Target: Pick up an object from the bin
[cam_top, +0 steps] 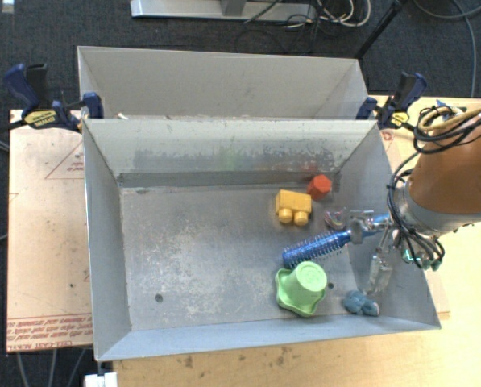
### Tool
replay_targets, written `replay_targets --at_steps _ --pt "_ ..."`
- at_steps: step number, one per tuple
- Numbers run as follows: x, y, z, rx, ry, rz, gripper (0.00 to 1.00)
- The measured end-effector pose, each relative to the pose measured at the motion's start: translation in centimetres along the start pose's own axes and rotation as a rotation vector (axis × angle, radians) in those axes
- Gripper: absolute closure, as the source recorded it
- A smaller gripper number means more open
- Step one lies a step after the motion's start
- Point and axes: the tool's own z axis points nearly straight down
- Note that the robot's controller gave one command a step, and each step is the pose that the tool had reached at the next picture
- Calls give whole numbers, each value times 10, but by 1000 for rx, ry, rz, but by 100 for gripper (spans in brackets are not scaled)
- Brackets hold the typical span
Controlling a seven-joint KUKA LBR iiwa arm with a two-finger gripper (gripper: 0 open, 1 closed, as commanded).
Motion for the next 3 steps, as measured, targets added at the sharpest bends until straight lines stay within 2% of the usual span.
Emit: replay_targets --at_steps 1,2,3 --pt "-55 95 31 -2 -4 -222 0" --pt "-97 137 75 -1 -3 -513 0" --pt "-96 135 75 1 -1 -511 100"
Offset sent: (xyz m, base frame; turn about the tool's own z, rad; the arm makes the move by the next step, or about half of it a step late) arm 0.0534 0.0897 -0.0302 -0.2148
